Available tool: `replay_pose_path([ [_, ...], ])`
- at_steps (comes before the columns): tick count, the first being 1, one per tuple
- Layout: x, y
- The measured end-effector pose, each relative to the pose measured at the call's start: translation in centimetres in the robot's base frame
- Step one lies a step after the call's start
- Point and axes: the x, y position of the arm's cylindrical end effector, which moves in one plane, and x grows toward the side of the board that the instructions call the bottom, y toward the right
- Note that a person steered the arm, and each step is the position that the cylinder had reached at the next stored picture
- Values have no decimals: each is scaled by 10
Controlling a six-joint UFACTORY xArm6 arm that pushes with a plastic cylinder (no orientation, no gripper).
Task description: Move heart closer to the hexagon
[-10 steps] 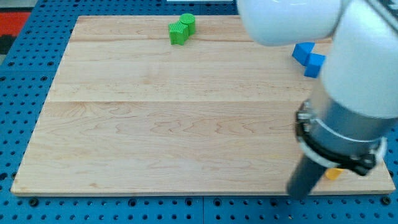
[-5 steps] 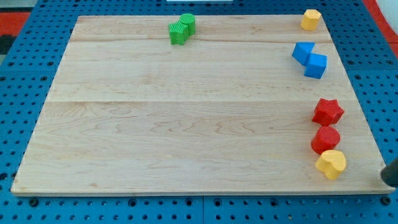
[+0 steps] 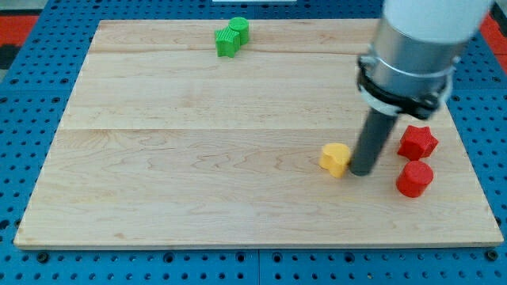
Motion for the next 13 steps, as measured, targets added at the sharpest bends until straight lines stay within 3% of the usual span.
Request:
replay_pose_path([
  [1,47,-15],
  [2,15,-54],
  [3,-9,22],
  [4,-53,27],
  [5,-19,-17],
  [6,0,25],
  [7,46,-57],
  [8,4,-71],
  [10,35,-7],
  [11,-8,7],
  [12,-60,-28],
  [13,-75,-43],
])
